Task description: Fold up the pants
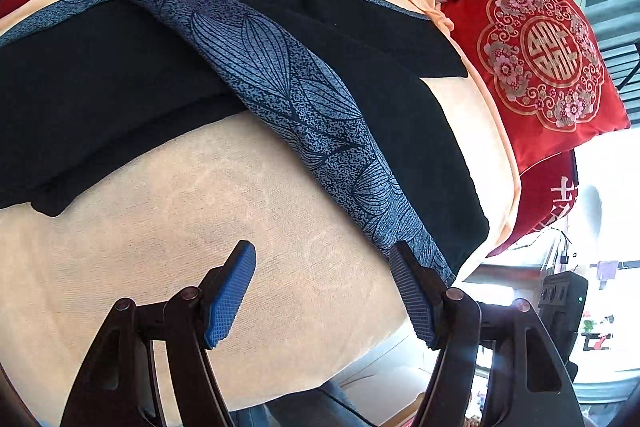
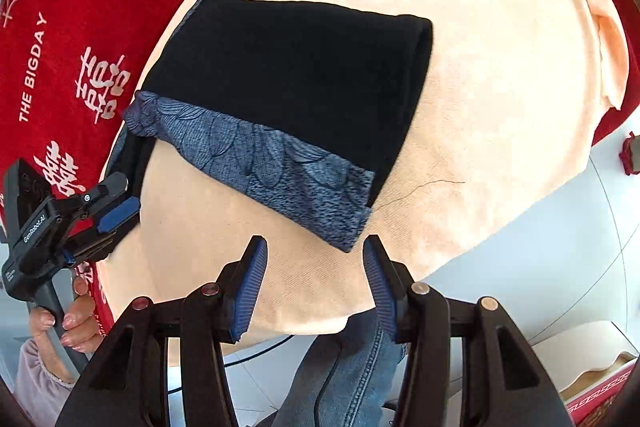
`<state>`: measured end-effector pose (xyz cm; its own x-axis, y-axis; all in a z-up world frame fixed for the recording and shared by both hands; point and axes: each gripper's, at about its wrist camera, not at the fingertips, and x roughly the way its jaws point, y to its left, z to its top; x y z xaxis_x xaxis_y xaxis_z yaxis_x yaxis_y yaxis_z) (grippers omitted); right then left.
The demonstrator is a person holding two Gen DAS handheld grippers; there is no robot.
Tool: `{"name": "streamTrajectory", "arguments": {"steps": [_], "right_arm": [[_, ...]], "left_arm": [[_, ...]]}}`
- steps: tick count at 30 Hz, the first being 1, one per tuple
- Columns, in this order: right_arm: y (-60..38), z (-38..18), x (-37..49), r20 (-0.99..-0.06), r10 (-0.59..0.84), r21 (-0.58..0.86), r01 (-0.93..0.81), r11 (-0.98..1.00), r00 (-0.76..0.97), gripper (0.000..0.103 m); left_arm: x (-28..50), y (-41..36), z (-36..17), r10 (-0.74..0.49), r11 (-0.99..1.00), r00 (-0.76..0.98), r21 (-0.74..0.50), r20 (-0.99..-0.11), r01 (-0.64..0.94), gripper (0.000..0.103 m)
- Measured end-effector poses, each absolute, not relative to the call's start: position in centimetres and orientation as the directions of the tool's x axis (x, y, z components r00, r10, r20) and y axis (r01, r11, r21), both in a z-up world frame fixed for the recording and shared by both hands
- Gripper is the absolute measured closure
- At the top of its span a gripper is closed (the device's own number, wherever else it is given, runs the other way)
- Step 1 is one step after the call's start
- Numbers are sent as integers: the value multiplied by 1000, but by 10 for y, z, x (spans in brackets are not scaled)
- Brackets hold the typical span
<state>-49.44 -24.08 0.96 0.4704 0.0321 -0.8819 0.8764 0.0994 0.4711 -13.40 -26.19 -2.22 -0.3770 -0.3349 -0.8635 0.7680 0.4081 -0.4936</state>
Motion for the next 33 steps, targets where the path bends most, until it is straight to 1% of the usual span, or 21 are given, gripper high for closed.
{"name": "streamTrajectory", "arguments": {"steps": [4, 7, 9, 11, 13, 16, 17, 18, 19, 20, 22, 24, 28, 31, 32, 33], "right_arm": [[-249, -3, -500, -863, 50, 505, 853, 131, 503, 49], [-254, -7, -489, -815, 97, 579, 800, 158, 571, 49], [-256, -3, -484, -780, 122, 626, 755, 197, 614, 49], [-258, 5, -481, -744, 140, 666, 708, 235, 654, 49], [-259, 7, -482, -731, 155, 680, 688, 256, 665, 49], [-266, -7, -477, -728, 193, 685, 692, 229, 658, 49], [-269, -14, -477, -719, 212, 695, 691, 198, 662, 56], [-273, -21, -472, -708, 244, 703, 693, 160, 663, 80], [-275, -23, -474, -698, 265, 710, 691, 135, 665, 96], [-279, -23, -474, -669, 278, 734, 672, 102, 689, 100], [-286, -11, -477, -603, 277, 789, 610, 72, 748, 100], [-297, 11, -476, -551, 274, 831, 550, 87, 788, 100], [-318, 47, -466, -496, 292, 868, 480, 129, 818, 100], [-328, 56, -452, -480, 337, 876, 458, 149, 810, 100], [-328, 57, -450, -476, 352, 879, 454, 148, 806, 100], [-330, 57, -446, -471, 371, 881, 451, 145, 800, 100]], "left_arm": [[-138, -267, -40, -317, 425, -398, -504, -861, 752, 32], [-149, -276, -50, -295, 435, -411, -504, -863, 746, 32], [-157, -281, -47, -300, 422, -407, -503, -862, 754, 32], [-162, -285, -43, -309, 417, -432, -529, -847, 739, 32], [-165, -287, -43, -306, 420, -456, -549, -835, 723, 32], [-173, -293, -46, -291, 415, -468, -551, -834, 724, 32], [-175, -294, -47, -286, 413, -462, -543, -840, 731, 32], [-176, -295, -47, -284, 411, -460, -541, -841, 734, 32], [-176, -296, -47, -282, 413, -460, -539, -842, 734, 32], [-175, -297, -47, -279, 420, -462, -540, -842, 729, 32], [-173, -297, -47, -276, 434, -476, -550, -835, 713, 32], [-172, -299, -48, -274, 453, -506, -574, -818, 682, 32], [-171, -304, -49, -279, 482, -528, -593, -802, 645, 32], [-166, -306, -51, -309, 527, -536, -610, -786, 592, 33], [-164, -306, -51, -322, 540, -535, -615, -781, 574, 37], [-164, -306, -50, -331, 545, -532, -618, -779, 566, 45]]}}
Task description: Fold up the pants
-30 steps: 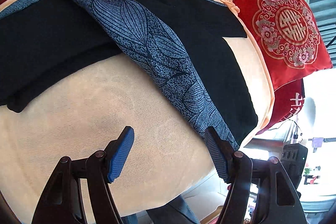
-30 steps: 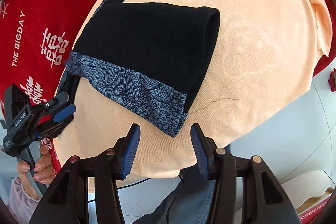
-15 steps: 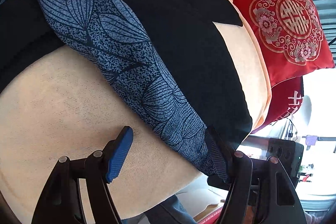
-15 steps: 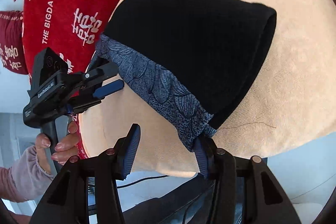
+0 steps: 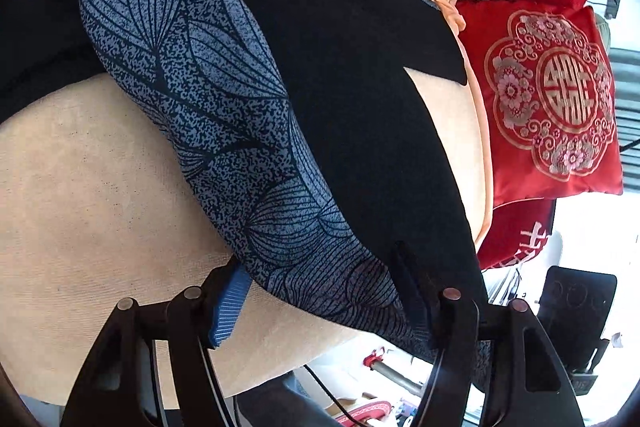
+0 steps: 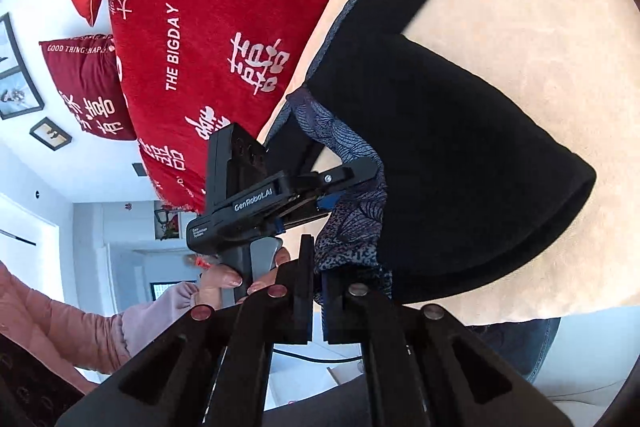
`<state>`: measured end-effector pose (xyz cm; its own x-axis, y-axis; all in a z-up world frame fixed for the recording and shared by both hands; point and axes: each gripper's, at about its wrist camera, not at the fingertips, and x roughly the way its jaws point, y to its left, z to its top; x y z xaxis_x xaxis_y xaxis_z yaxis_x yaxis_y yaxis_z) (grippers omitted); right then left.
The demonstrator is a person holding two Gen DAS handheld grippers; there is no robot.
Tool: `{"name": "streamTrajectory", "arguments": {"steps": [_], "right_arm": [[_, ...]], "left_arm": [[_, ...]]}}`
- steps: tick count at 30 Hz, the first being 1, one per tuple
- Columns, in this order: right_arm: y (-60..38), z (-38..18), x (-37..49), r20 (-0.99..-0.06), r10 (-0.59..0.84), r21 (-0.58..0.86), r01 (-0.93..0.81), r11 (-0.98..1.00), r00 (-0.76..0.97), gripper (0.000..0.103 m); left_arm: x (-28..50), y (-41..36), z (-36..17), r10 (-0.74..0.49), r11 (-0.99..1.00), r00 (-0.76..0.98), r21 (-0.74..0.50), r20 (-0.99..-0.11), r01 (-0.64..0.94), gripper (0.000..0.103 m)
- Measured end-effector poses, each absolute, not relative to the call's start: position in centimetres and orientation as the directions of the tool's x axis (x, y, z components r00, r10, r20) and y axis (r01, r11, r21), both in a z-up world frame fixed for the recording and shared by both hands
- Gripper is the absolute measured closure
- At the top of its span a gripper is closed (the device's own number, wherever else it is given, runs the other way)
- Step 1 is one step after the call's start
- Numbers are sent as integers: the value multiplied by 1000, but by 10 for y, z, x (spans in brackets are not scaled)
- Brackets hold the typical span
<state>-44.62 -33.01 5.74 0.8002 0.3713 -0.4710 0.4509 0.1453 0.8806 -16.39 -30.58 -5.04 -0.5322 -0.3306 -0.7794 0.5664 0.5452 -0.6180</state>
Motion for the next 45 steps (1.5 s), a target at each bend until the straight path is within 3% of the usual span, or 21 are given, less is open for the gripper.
{"name": "streamTrajectory", "arguments": {"steps": [2, 3, 12, 20, 28, 34, 40, 41, 43, 44, 45], "right_arm": [[-331, 62, -450, -467, 394, 882, 447, 147, 791, 100], [-333, 63, -453, -467, 402, 882, 447, 148, 788, 100], [-406, 119, -453, -507, 345, 860, 434, 269, 790, 100], [-512, 149, -421, -591, 261, 780, 459, 425, 763, 100], [-606, 117, -379, -700, 200, 679, 552, 484, 686, 100], [-652, 50, -363, -813, 168, 564, 682, 466, 558, 98], [-659, 31, -355, -883, 104, 447, 750, 488, 458, 88], [-658, 34, -352, -892, 91, 423, 748, 512, 442, 85], [-655, 40, -349, -908, 60, 376, 744, 552, 415, 59], [-656, 43, -348, -917, 40, 348, 746, 567, 397, 15], [-657, 47, -350, -911, 37, 357, 741, 568, 410, 8]], "left_arm": [[-164, -307, -47, -340, 542, -527, -620, -779, 567, 82], [-164, -308, -44, -346, 541, -517, -617, -783, 572, 87], [-150, -360, 34, -463, 477, -369, -577, -806, 662, 88], [-129, -456, 39, -516, 440, -333, -578, -789, 687, 88], [-109, -522, 2, -487, 463, -277, -514, -828, 722, 88], [-101, -548, -31, -430, 511, -188, -409, -883, 755, 88], [-93, -542, -33, -385, 552, -115, -329, -916, 767, 88], [-93, -539, -29, -379, 549, -97, -308, -920, 777, 88], [-91, -534, -24, -372, 539, -86, -291, -924, 790, 88], [-91, -532, -22, -366, 534, -80, -279, -927, 798, 88], [-91, -528, -20, -361, 530, -70, -266, -930, 805, 88]]}}
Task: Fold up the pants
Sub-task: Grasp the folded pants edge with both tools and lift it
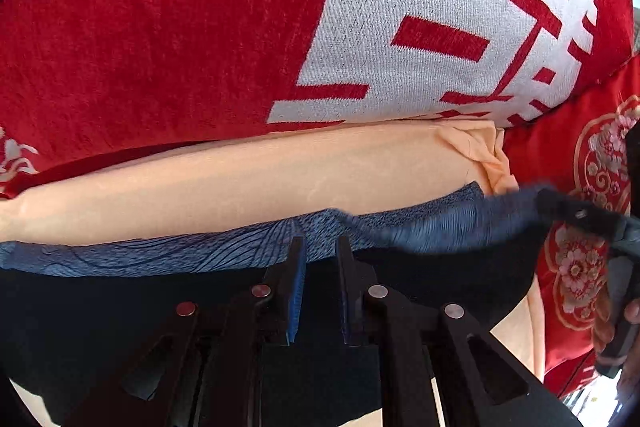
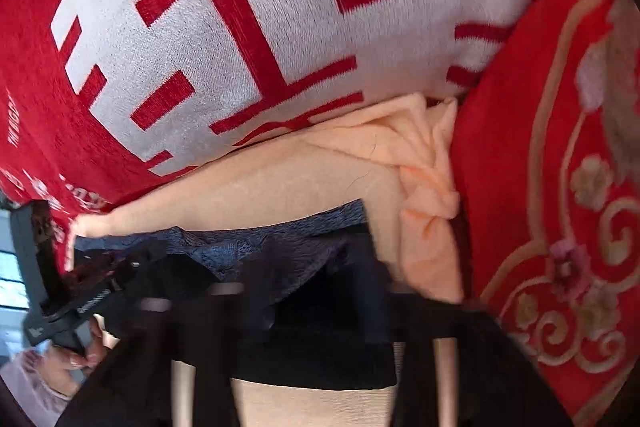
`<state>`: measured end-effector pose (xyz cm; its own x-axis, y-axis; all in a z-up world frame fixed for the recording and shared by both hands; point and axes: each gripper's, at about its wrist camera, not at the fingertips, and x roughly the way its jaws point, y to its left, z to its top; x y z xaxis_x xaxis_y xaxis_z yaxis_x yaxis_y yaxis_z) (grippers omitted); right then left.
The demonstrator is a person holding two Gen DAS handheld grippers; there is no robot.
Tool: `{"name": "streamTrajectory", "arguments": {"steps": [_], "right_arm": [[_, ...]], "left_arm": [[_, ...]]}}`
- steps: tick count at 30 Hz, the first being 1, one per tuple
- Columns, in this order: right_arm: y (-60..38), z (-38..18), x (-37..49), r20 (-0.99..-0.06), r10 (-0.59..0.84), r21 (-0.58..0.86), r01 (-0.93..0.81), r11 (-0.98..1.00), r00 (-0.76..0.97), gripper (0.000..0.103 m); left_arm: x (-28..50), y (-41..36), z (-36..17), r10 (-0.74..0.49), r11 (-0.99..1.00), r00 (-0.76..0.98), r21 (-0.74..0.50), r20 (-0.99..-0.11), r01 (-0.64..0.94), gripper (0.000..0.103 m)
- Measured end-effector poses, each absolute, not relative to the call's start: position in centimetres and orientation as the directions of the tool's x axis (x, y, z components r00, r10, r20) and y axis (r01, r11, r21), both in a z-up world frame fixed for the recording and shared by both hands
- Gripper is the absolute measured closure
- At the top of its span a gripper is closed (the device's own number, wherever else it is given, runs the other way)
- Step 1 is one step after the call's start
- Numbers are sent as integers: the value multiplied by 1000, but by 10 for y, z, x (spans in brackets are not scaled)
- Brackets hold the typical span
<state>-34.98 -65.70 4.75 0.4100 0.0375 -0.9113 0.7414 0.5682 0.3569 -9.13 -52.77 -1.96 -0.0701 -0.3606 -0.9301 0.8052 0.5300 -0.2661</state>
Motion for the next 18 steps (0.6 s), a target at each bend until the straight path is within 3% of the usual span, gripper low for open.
{"name": "streamTrajectory", "arguments": {"steps": [5, 7, 9, 12, 15, 17, 18], "right_arm": [[-643, 70, -363, -889, 7, 393, 753, 528, 459, 10], [-631, 68, -362, -879, 39, 422, 736, 530, 475, 19], [-619, 54, -352, -887, 82, 419, 718, 555, 455, 46], [-609, 23, -335, -911, 127, 390, 716, 579, 393, 47], [-605, -8, -334, -954, 82, 277, 739, 614, 289, 56], [-606, -7, -341, -951, 50, 271, 747, 607, 304, 66], [-606, -4, -344, -960, 17, 233, 758, 609, 281, 66]], "left_arm": [[-92, -500, -18, -323, 548, -34, -216, -946, 808, 88], [-95, -490, -21, -302, 554, -8, -183, -953, 812, 88], [-97, -478, -29, -270, 563, 26, -136, -963, 815, 88], [-95, -464, -50, -206, 593, 38, -94, -978, 800, 88], [-94, -452, -55, -213, 610, 53, -90, -976, 788, 73], [-93, -446, -54, -210, 612, 63, -81, -976, 787, 54], [-92, -443, -54, -205, 616, 66, -76, -977, 784, 48]]}}
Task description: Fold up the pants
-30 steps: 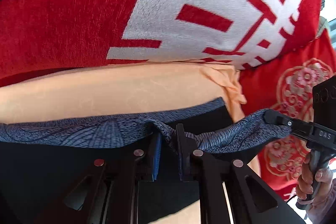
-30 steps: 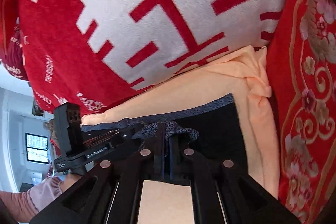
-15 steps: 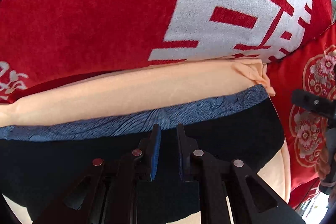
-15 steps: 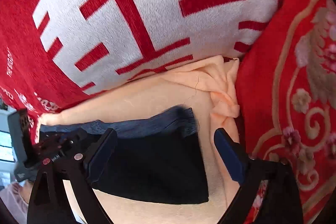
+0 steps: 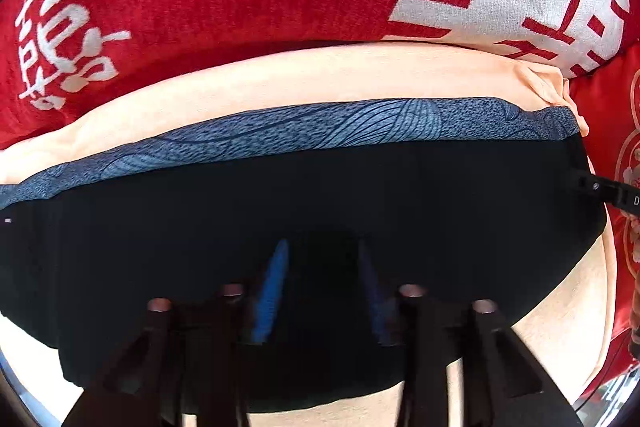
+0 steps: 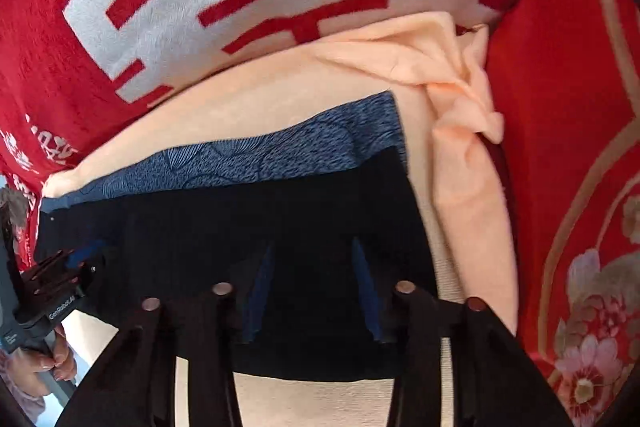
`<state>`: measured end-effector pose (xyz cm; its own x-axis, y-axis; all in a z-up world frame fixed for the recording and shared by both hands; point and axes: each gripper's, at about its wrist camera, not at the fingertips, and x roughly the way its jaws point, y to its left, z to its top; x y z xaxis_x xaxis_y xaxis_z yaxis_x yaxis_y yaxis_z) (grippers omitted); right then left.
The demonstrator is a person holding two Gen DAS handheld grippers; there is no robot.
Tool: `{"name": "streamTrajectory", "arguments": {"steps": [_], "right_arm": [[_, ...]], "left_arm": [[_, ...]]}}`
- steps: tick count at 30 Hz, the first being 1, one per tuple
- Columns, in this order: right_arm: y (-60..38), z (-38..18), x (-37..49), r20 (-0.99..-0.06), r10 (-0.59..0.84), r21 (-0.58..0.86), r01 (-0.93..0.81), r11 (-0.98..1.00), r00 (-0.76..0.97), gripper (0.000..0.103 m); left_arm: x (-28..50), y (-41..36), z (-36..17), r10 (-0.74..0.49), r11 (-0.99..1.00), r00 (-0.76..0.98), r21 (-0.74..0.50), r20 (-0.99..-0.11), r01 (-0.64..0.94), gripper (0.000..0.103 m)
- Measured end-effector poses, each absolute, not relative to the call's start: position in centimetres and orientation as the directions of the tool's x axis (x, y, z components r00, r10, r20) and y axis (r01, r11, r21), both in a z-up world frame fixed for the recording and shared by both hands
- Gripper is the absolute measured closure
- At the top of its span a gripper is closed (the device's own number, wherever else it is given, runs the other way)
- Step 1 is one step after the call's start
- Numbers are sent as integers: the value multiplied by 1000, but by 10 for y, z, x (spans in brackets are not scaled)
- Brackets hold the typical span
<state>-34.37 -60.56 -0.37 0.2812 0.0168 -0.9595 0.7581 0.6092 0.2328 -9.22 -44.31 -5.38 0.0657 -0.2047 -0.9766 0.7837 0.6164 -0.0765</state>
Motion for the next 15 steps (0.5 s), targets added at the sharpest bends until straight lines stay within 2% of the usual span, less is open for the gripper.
{"name": "streamTrajectory", "arguments": {"steps": [3, 5, 8, 9, 15], "right_arm": [[-600, 2, -346, -972, -19, 173, 766, 619, 235, 65], [-595, 6, -348, -972, -20, 176, 779, 602, 235, 60], [-583, 12, -363, -954, 26, 267, 806, 528, 300, 38], [-577, 14, -369, -943, 44, 307, 809, 501, 330, 36], [-536, 9, -394, -899, 158, 437, 811, 389, 409, 36]], "left_arm": [[-89, -431, -50, -196, 633, 61, -78, -979, 771, 45], [-87, -420, -46, -188, 644, 52, -83, -981, 761, 45], [-87, -406, -43, -169, 655, 37, -85, -985, 750, 44], [-88, -401, -42, -169, 658, 34, -87, -985, 748, 44], [-90, -367, -42, -149, 668, 20, -86, -989, 739, 44]]}}
